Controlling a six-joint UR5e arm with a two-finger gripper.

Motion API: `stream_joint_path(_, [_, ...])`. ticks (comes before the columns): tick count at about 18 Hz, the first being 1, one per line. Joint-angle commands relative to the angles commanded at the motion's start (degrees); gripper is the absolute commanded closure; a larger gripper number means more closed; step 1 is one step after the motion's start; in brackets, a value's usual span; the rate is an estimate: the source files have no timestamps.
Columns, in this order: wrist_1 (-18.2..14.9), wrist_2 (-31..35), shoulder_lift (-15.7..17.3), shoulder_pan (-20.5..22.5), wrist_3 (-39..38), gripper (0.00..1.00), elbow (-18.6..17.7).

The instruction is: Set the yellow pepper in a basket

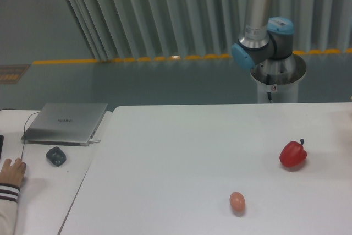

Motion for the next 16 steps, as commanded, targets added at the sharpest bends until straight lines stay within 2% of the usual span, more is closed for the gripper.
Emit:
stream_joint_path(4, [0.26, -0.18, -3.60, 4.22, 8.54, 0.38, 1.49])
stream_joint_path(10, [2.55, -0.35, -6.16, 6.08, 14.53, 0.36, 2.11])
stream_joint_path(11, [2.55, -0.35, -6.24, 6.16, 15.05, 0.30, 2.11])
stream_joint_path(12, [2.64, -0.35, -6.33, 6.25, 15.93, 0.09, 2.11])
stream_joint_path(13, [2.73, -0.35, -6.33, 6.25, 16.90, 0.00, 2.11])
stream_joint_path(16, [3.08, -0.44, -6.07, 6.52, 18.92, 0.00, 2.28])
